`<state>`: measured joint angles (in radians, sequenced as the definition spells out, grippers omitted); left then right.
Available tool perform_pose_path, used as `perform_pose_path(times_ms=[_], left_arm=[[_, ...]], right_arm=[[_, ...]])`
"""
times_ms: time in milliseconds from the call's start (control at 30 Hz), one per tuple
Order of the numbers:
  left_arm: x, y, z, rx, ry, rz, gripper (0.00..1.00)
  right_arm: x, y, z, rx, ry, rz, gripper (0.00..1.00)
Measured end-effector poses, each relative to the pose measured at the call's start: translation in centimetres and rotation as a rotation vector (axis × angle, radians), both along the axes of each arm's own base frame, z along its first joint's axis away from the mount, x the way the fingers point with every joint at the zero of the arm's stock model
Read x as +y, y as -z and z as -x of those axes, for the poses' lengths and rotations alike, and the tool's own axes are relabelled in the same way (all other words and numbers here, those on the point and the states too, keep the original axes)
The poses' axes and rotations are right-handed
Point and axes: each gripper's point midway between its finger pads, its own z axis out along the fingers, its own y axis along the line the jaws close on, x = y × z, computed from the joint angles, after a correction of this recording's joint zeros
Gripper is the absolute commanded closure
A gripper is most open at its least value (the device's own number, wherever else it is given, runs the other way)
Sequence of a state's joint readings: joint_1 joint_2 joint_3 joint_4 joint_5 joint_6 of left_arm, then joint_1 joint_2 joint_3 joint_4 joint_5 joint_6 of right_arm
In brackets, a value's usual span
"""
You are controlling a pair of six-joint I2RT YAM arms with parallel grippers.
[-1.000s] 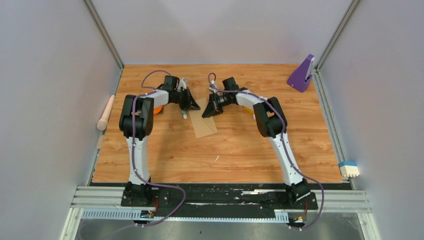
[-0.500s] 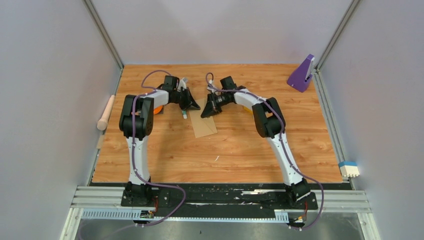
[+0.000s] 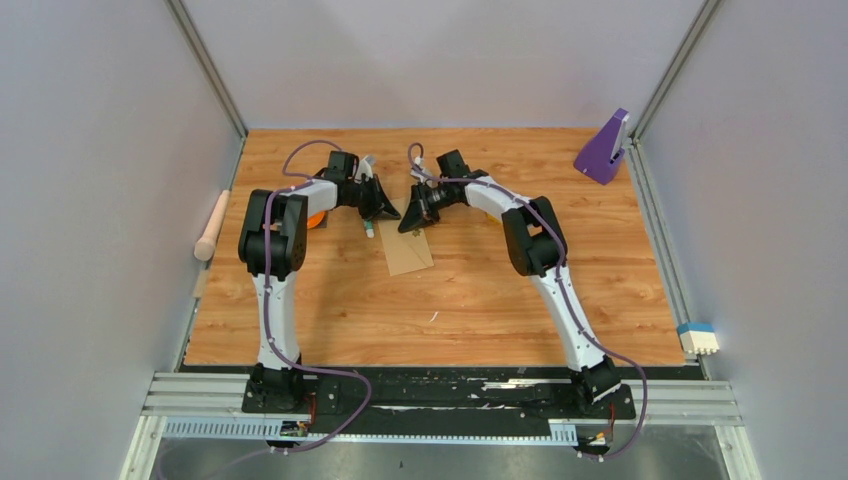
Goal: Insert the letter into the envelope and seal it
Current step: Seal the envelope flap on the envelope.
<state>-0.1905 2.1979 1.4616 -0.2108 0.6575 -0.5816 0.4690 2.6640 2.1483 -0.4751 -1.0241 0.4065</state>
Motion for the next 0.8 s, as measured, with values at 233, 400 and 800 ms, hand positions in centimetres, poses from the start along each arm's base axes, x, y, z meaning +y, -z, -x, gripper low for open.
perform_pose_path(times_ms=[233, 400, 800], left_arm=[[0.0, 0.0, 0.0, 0.000, 0.000, 0.000, 1.00], [0.0, 0.0, 0.0, 0.000, 0.000, 0.000, 1.00], [0.0, 0.0, 0.0, -0.001, 0.001, 0.000, 1.00]], right_arm=[[-0.4, 0.2, 1.1, 0.018, -0.019, -0.023, 1.00], [-1.1, 0.2, 2.2, 0.034, -0.025, -0.015, 1.00], [-0.7, 0.0, 1.3, 0.026, -0.023, -0.008, 1.00]])
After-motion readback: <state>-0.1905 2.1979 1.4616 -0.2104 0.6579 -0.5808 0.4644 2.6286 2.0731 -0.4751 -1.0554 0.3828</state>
